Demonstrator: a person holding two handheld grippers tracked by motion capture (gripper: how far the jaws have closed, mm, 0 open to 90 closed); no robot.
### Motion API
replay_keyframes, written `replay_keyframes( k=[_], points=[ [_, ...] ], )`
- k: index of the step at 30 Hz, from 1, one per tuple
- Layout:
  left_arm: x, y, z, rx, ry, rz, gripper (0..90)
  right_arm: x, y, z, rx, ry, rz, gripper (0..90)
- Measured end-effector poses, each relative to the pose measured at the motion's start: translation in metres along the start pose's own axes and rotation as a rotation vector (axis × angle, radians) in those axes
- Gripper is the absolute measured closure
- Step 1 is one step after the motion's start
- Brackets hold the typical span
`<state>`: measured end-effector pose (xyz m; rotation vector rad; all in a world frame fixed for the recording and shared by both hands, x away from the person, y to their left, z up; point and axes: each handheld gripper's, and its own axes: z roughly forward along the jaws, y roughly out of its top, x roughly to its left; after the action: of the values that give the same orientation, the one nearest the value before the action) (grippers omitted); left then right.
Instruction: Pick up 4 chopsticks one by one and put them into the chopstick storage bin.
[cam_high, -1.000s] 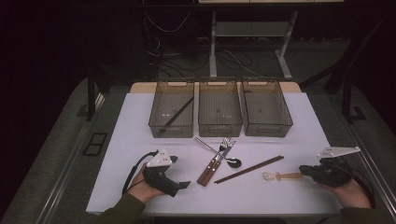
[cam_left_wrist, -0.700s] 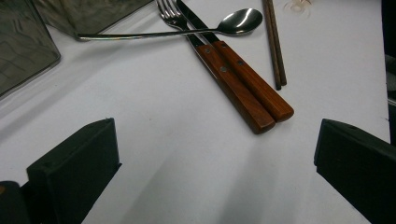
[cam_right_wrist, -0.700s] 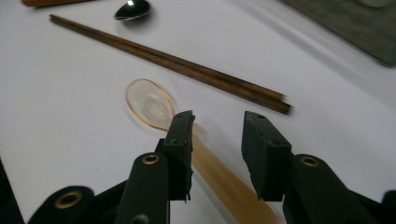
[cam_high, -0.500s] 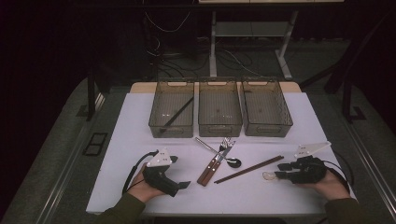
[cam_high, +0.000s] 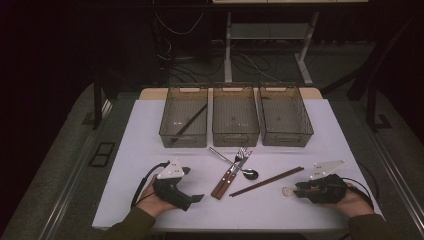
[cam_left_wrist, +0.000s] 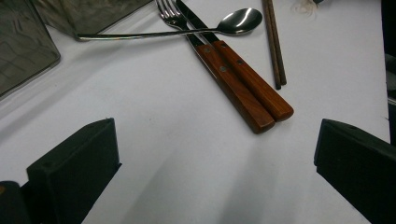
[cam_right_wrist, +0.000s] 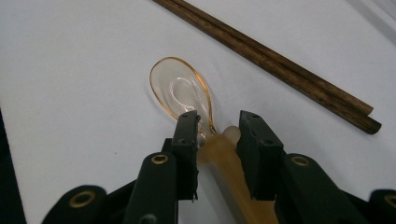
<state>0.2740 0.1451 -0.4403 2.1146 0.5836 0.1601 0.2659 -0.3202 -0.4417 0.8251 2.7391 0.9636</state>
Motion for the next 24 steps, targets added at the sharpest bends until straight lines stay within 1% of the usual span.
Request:
replay_keyframes(
  k=[3,8,9,10,11,12,13,14,15,16,20,21,24],
  points=[
    [0.0,0.0,0.0,-0.002,0.0,-0.002,0.0,0.002,0.0,0.0,0.003,-0.004,-0.017,70.3],
    [0.0,0.0,0.0,-0.003,0.0,-0.001,0.0,0.001,0.0,-0.001,0.0,0.001,-0.012,71.6],
    [0.0,0.0,0.0,-0.003,0.0,-0.001,0.0,0.001,0.0,-0.002,0.0,0.005,-0.009,72.2],
    [0.0,0.0,0.0,-0.005,0.0,-0.002,0.0,0.0,0.0,-0.002,-0.007,0.01,0.0,74.7],
    [0.0,0.0,0.0,-0.005,0.0,-0.002,0.0,-0.001,0.0,-0.005,-0.031,0.035,0.012,77.5],
    [0.0,0.0,0.0,-0.005,0.0,-0.002,0.0,-0.002,0.0,-0.009,-0.046,0.021,0.02,77.6],
    [0.0,0.0,0.0,-0.004,0.0,-0.002,0.0,-0.002,-0.001,-0.011,-0.038,-0.005,0.019,77.6],
    [0.0,0.0,0.0,-0.002,0.0,-0.001,0.0,-0.004,-0.002,-0.011,-0.029,-0.006,0.023,77.6],
    [0.0,0.0,0.0,-0.001,-0.001,-0.001,0.0,-0.005,-0.004,-0.01,-0.033,0.005,0.036,77.7],
    [-0.001,0.0,0.0,-0.002,0.0,0.0,0.0,-0.006,-0.005,-0.01,-0.037,0.009,0.039,77.7],
    [0.0,0.0,0.0,-0.005,0.0,-0.002,0.0,-0.007,-0.004,-0.013,-0.043,0.004,0.046,77.7],
    [0.0,0.0,0.0,-0.005,-0.001,-0.001,0.0,-0.008,-0.003,-0.015,-0.05,-0.002,0.044,77.7],
    [0.0,0.0,0.0,-0.005,-0.002,-0.002,0.0,-0.013,-0.003,-0.022,-0.086,-0.023,0.073,77.7]
  ],
)
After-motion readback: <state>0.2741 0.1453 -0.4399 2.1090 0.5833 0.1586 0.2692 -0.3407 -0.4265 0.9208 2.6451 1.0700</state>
